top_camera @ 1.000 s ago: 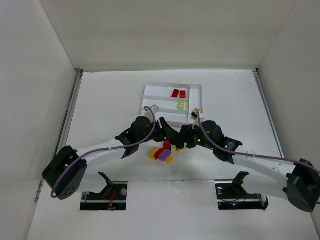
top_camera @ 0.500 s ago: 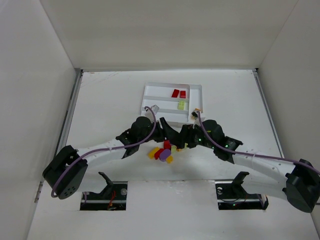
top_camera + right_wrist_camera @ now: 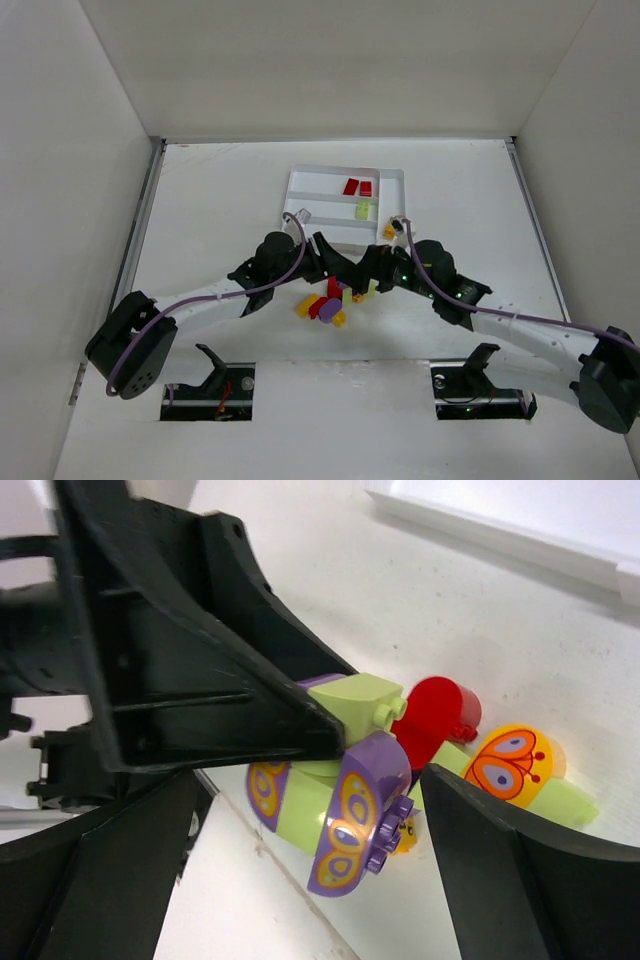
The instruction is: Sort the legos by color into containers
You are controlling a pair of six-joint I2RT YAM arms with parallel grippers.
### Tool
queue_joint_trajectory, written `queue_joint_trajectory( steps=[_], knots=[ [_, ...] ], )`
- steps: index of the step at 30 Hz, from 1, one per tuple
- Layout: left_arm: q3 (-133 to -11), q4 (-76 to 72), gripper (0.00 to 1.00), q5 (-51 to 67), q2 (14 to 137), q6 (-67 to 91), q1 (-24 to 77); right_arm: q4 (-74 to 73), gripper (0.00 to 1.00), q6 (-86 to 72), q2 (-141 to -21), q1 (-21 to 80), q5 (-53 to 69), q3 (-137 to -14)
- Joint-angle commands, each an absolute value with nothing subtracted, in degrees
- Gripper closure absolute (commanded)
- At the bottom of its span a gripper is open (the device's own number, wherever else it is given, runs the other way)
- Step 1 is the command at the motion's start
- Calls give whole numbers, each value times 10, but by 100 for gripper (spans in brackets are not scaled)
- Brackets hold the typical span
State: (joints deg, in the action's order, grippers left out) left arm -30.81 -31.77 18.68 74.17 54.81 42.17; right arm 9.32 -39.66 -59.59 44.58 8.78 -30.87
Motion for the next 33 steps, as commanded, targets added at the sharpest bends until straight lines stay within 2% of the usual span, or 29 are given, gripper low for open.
queue_joint_trajectory(
  steps=[1,8,13,15,26,29,33],
  knots=[
    [-299,-357,88,208,733,561,409,140,0,-395,-552,436,82,-301],
    [-295,-359,88,227,714,571,384,154,0,-399,-486,400,114,-255],
    [-292,-368,87,252,690,592,358,239,0,-433,-477,392,126,-215],
    [-287,-381,87,265,679,608,348,293,4,-458,-489,385,142,-200],
    [-257,-460,86,301,645,693,332,532,4,-582,-575,377,210,-184],
    [-250,-479,86,302,645,709,334,567,10,-605,-614,377,219,-186],
    [-242,-493,86,303,637,725,332,606,25,-627,-648,377,223,-184]
  ],
)
